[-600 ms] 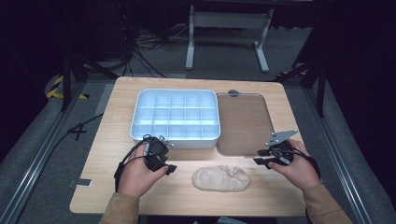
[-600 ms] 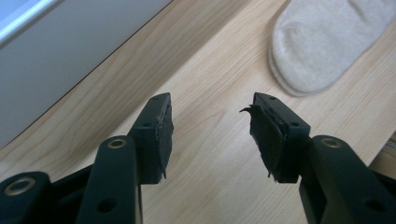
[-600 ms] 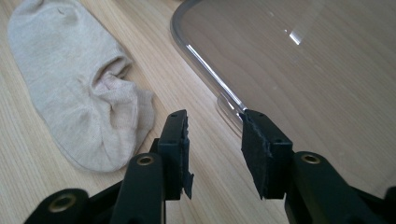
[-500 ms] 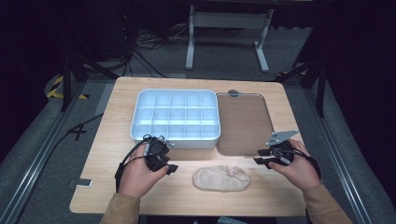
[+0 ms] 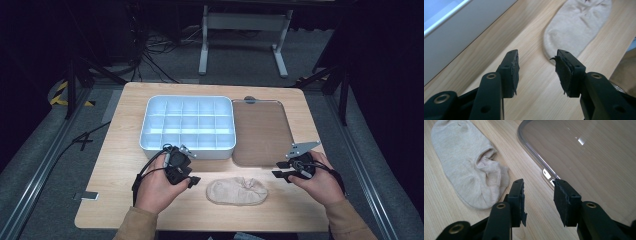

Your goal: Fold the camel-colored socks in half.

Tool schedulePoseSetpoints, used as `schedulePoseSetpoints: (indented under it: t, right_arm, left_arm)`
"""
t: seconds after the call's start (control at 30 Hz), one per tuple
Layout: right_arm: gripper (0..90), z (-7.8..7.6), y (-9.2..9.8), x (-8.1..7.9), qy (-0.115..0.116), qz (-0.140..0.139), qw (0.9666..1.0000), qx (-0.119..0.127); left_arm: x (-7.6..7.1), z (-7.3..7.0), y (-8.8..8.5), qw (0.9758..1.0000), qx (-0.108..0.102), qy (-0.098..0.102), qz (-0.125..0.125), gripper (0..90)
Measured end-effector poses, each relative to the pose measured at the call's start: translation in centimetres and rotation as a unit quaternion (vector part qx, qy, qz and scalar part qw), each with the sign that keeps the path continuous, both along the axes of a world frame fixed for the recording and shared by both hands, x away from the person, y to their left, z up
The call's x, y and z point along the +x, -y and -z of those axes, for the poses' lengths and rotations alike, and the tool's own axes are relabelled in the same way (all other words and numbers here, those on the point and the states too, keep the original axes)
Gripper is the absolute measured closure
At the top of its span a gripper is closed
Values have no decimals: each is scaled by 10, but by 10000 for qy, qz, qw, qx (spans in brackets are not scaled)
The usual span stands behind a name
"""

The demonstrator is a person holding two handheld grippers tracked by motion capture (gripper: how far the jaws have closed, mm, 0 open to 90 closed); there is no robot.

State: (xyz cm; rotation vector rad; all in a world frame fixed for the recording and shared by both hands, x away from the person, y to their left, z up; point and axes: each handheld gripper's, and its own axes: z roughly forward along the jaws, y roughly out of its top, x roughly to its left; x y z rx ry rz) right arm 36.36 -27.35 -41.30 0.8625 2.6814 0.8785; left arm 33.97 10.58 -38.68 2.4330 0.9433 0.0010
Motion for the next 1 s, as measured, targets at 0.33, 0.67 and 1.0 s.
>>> schedulePoseSetpoints:
  t: [0.33, 0.67, 1.0]
  right_arm:
    - [604, 4, -3, -4, -64, -42, 10000, -60]
    - [600, 7, -13, -7, -140, -252, 9995, -91]
    - [598, 10, -18, -9, -161, -334, 9992, -171]
  left_arm:
    - [0, 21, 28, 9999, 109, -70, 1, 556]
    - [4, 44, 39, 9984, 32, -522, -233, 595]
    - [3, 54, 46, 9966, 355, -624, -396, 632]
